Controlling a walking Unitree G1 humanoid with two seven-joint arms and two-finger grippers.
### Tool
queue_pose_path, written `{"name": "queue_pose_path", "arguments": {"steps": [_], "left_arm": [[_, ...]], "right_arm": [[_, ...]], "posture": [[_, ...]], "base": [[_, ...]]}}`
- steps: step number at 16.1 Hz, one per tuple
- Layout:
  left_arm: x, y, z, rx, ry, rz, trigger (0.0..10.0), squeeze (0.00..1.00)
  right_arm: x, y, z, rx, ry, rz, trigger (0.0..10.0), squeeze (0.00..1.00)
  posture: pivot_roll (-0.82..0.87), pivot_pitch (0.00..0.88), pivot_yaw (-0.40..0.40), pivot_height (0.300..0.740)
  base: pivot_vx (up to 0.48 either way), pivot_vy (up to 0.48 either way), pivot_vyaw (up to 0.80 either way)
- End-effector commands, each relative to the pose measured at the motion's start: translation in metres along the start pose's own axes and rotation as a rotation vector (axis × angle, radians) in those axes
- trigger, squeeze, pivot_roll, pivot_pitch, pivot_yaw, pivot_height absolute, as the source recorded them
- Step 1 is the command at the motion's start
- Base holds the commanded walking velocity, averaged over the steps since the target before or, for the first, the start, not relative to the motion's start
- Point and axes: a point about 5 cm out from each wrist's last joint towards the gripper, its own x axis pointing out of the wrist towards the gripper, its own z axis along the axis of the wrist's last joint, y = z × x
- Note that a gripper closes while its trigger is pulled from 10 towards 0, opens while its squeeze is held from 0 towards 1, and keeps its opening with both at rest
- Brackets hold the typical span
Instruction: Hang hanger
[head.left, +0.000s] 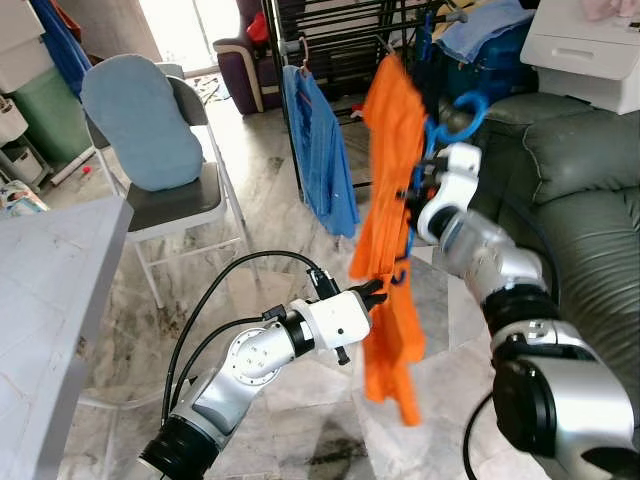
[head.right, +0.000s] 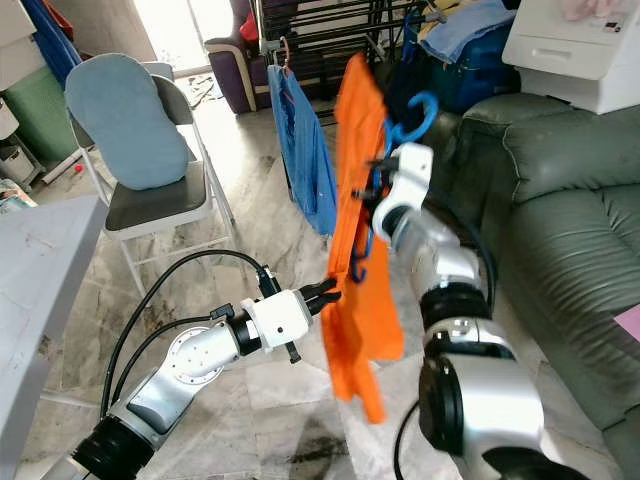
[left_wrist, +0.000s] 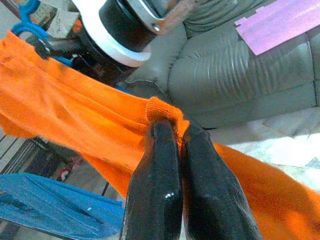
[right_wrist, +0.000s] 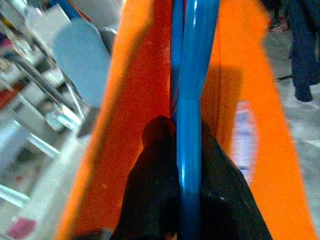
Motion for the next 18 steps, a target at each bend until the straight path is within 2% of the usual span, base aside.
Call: {"name": "queue_pose_path", "arguments": {"steps": [1, 2, 4, 7, 10, 12, 13, 15, 16, 17, 18], "left_arm": [[-0.001, 0.001, 0.001, -0.001, 0.006, -0.021, 10.0, 0.02], [-0.001, -0.001, 0.0, -0.039, 0.005, -0.039, 10.0, 1.0], [0.0, -0.004, 0.002, -0.076, -0.007, -0.065, 10.0, 1.0], [-0.003, -0.006, 0.001, -0.085, -0.004, -0.065, 10.0, 1.0], [-0.013, -0.004, -0.002, -0.1, 0.001, -0.043, 10.0, 1.0], [-0.021, 0.005, -0.006, -0.081, 0.012, 0.012, 10.0, 1.0], [-0.026, 0.011, -0.007, -0.064, 0.017, 0.04, 10.0, 1.0], [-0.036, 0.026, -0.01, -0.003, 0.028, 0.105, 10.0, 1.0], [-0.041, 0.035, -0.012, 0.054, 0.037, 0.137, 10.0, 1.0], [-0.043, 0.038, -0.013, 0.077, 0.04, 0.146, 10.0, 1.0], [-0.048, 0.046, -0.015, 0.137, 0.056, 0.153, 10.0, 1.0]], "right_arm": [[0.001, 0.008, 0.026, -0.074, -0.115, 0.033, 10.0, 0.0], [-0.001, 0.01, 0.032, -0.187, -0.159, 0.059, 10.0, 0.0], [-0.004, 0.006, 0.027, -0.265, -0.153, 0.072, 10.0, 0.0], [-0.009, -0.004, 0.013, -0.31, -0.105, 0.071, 10.0, 0.0], [-0.017, -0.011, -0.007, -0.455, -0.083, 0.129, 10.0, 0.0], [-0.029, -0.017, -0.026, -0.598, 0.006, 0.257, 10.0, 0.0], [-0.036, -0.026, -0.031, -0.619, 0.04, 0.281, 10.0, 0.0], [-0.052, -0.045, -0.04, -0.72, 0.135, 0.331, 10.0, 0.0], [-0.06, -0.055, -0.04, -0.752, 0.17, 0.352, 10.0, 0.0], [-0.063, -0.058, -0.041, -0.773, 0.189, 0.369, 10.0, 0.0], [-0.073, -0.066, -0.041, -0.817, 0.235, 0.432, 10.0, 0.0]], "posture": [[-0.07, 0.0, 0.071, 0.74], [-0.07, 0.0, 0.071, 0.74], [-0.07, 0.0, 0.069, 0.74], [-0.07, 0.0, 0.065, 0.74], [-0.06, 0.0, 0.065, 0.74], [-0.05, 0.0, 0.063, 0.74], [-0.05, 0.0, 0.063, 0.74], [-0.06, 0.0, 0.064, 0.74], [-0.06, 0.0, 0.066, 0.74], [-0.06, 0.0, 0.066, 0.74], [-0.06, 0.0, 0.066, 0.74]], "base": [[0.0, 0.0, 0.0], [0.0, 0.0, 0.0], [0.0, 0.0, 0.0], [0.0, 0.0, 0.0], [0.0, 0.0, 0.0], [0.0, 0.0, 0.0], [0.0, 0.0, 0.0], [0.0, 0.0, 0.0], [0.0, 0.0, 0.0], [0.0, 0.0, 0.0], [0.0, 0.0, 0.0]]}}
